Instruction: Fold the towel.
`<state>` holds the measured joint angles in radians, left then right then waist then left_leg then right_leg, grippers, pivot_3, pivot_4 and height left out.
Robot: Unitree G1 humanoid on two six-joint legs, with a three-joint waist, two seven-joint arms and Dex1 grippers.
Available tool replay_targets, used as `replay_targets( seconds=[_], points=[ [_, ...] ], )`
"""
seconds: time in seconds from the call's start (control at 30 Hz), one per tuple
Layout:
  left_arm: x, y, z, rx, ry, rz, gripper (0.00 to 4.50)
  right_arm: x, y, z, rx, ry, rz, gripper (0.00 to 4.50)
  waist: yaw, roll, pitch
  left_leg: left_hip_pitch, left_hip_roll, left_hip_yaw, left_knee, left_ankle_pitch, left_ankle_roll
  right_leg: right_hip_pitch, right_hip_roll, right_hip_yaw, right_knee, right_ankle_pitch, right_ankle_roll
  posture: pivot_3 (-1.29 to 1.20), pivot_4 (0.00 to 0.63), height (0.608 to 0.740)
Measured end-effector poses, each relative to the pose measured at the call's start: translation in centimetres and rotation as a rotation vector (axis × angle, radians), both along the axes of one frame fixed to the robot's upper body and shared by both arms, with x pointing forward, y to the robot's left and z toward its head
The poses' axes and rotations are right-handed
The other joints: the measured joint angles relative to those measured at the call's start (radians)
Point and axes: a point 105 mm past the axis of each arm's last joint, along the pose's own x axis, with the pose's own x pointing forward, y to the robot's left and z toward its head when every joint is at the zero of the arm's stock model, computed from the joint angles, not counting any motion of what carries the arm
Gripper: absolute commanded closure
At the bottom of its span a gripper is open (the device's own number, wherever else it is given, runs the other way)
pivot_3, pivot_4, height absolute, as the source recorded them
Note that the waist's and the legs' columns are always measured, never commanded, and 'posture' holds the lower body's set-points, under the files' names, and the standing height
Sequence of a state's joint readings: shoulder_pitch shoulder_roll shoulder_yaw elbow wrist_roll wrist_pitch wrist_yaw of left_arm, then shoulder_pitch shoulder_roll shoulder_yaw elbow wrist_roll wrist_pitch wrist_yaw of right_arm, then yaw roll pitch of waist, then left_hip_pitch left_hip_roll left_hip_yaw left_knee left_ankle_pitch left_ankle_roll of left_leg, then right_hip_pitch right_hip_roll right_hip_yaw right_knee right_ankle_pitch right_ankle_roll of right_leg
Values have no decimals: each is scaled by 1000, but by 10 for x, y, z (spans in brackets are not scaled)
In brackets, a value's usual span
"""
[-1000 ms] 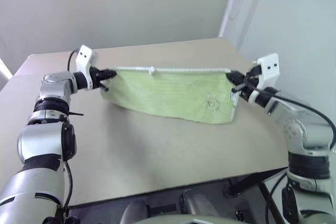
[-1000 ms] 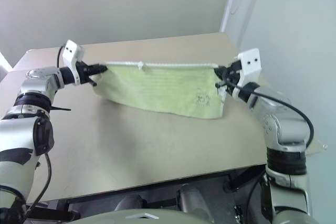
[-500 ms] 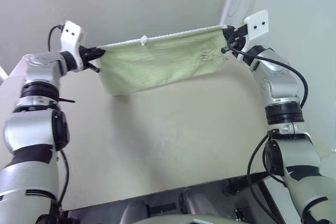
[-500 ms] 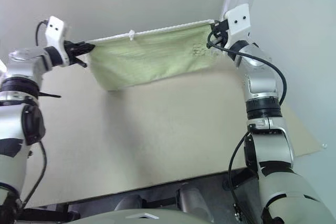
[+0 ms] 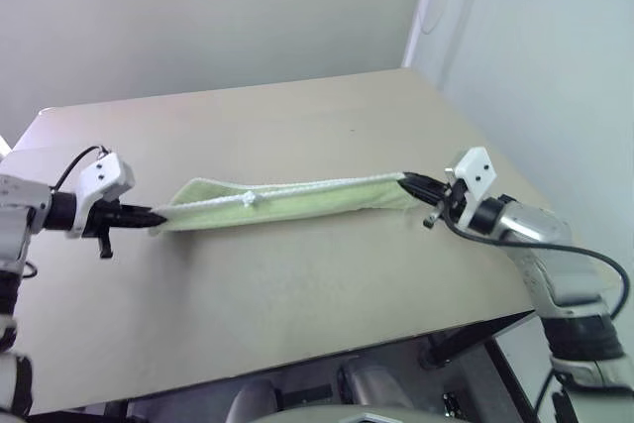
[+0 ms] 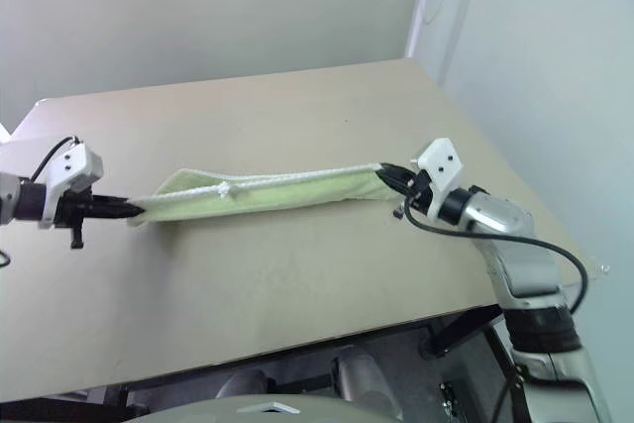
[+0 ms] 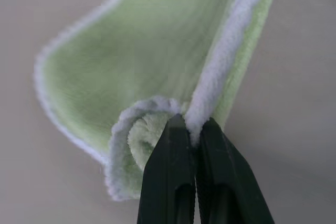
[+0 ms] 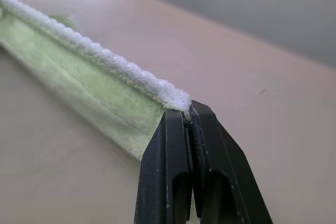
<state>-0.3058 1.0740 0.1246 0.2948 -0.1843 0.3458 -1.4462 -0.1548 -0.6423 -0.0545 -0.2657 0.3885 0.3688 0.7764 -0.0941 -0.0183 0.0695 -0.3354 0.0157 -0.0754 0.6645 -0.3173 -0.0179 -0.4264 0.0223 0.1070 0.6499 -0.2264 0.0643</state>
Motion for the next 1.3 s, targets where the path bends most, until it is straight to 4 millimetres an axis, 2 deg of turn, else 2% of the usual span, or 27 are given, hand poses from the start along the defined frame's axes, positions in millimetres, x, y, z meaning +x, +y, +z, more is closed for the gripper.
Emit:
replay_targets(
  seconds=[0.07, 0.17, 0.3, 0.43, 0.57, 0.63, 0.77, 0.97, 1.07, 1.17, 1.3],
  points=[
    [-8, 4, -1, 14, 5, 10, 4500, -12, 2, -6, -22, 17, 24, 4471, 1, 0, 0, 1, 0, 0, 1, 0, 0, 1, 0, 0, 0, 0, 0, 0, 0, 740],
    [-22, 10, -6, 15, 38, 33, 4500, -39, 3, -24, -48, 89, 66, 4471, 0, 0, 0, 2, 0, 1, 1, 0, 0, 2, -1, 0, -1, 0, 0, 0, 0, 740],
    [-41, 13, -16, 13, 97, 47, 4500, -76, 3, -38, -58, 193, 135, 4471, -3, 1, 1, 0, 0, 2, -1, 0, 0, 0, -1, 0, -2, 0, 0, 0, 0, 740],
    [-52, 11, -26, 14, 136, 41, 4500, -89, -1, -37, -86, 207, 176, 4471, -3, -2, 1, 2, 0, 3, 0, 0, 0, 0, -1, 0, -3, 0, 0, 0, 0, 740],
    [-51, 10, -25, 3, 125, 44, 4500, -91, -4, -34, -117, 203, 208, 4471, -2, -4, 2, 2, 1, 3, 0, 0, -1, 0, -1, 0, -4, 0, 0, 0, 0, 740],
    [-44, 11, -21, -3, 97, 61, 4500, -88, -3, -30, -115, 189, 214, 4471, -3, -5, 3, 2, 1, 3, 0, -1, -1, 0, -1, 0, -5, 0, 0, 0, 0, 740],
    [-24, 15, -11, -51, 41, 119, 4500, -61, 0, -17, -127, 113, 192, 4471, -8, -5, 3, 2, 1, 3, 0, 0, -1, 0, -1, -1, -8, 0, 0, 0, 0, 740],
    [-15, 21, -24, -95, 61, 171, 4500, -27, 7, -33, -126, 113, 113, 4471, -5, -4, 3, -2, 1, 3, -3, -1, 0, -5, -1, 0, -4, 0, -1, 0, 0, 740],
    [-1, 19, -24, -120, 21, 180, 4500, -5, 6, -35, -140, 82, 57, 4471, 1, -4, 3, -2, 0, 3, -2, -1, 0, -4, -1, -1, -4, 0, -1, 0, 0, 740],
    [12, 20, -27, -139, 10, 203, 4500, 8, 8, -40, -144, 75, 31, 4471, 2, -4, 3, -2, 0, 3, -2, -1, 0, -3, -1, -1, -4, 0, -1, 0, 0, 740],
    [28, 20, -40, -143, 32, 232, 4500, 21, 10, -47, -151, 86, 5, 4471, 0, -5, 3, -1, -1, 2, -1, -1, 0, -2, -1, 0, -3, 1, -1, 0, 0, 740]
  ],
)
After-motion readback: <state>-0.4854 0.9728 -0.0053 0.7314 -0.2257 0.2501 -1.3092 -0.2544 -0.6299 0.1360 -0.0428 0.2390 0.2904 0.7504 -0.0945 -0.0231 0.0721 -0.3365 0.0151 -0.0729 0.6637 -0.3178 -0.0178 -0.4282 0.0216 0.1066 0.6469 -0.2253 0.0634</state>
